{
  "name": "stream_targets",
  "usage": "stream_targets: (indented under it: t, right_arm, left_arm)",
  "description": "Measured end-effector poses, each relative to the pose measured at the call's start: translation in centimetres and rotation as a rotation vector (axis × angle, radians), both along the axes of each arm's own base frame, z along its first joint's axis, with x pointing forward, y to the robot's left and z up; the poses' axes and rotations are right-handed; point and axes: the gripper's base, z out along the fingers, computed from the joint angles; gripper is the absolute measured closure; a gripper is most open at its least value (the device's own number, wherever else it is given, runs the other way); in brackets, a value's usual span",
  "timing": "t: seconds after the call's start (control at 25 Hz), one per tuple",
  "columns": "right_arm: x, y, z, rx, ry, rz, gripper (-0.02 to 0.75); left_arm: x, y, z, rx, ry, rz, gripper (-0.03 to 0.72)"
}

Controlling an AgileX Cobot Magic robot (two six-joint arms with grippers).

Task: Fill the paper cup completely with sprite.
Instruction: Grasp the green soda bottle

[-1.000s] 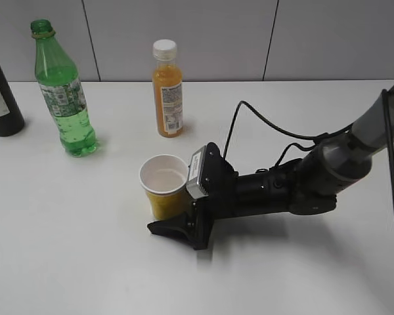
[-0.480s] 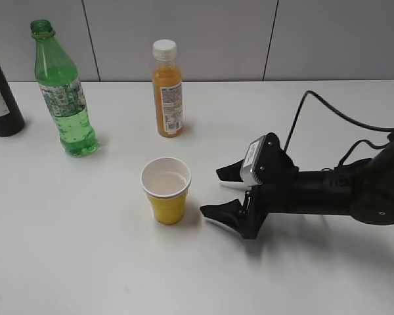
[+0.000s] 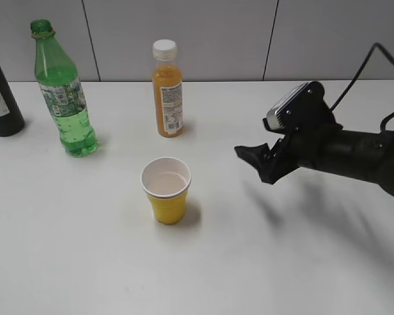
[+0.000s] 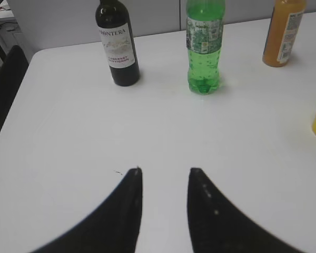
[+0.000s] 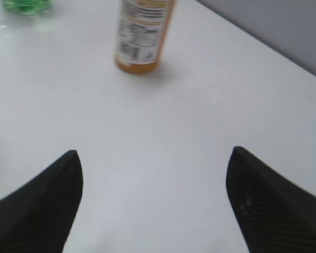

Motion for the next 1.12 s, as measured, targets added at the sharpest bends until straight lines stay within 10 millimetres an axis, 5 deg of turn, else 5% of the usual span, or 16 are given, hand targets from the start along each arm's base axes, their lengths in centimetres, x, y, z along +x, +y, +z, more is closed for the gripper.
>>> stream_targets:
  t: [0.52, 0.92, 1.12]
  right_arm:
    - [3.8, -4.9, 6.0, -0.006, 0.068, -0.614, 0.094]
    - [8.9, -9.9, 11.9, 0.126, 0.276, -0.660, 0.102]
    - [10.9, -10.8, 13.1, 0.023, 0.428, -0.680, 0.111]
  left_arm:
    - [0.0, 0.0, 0.0, 0.000, 0.000, 0.000, 0.451]
    - [0.0, 0.0, 0.0, 0.000, 0.000, 0.000, 0.451]
    - [0.0, 0.0, 0.0, 0.000, 0.000, 0.000, 0.451]
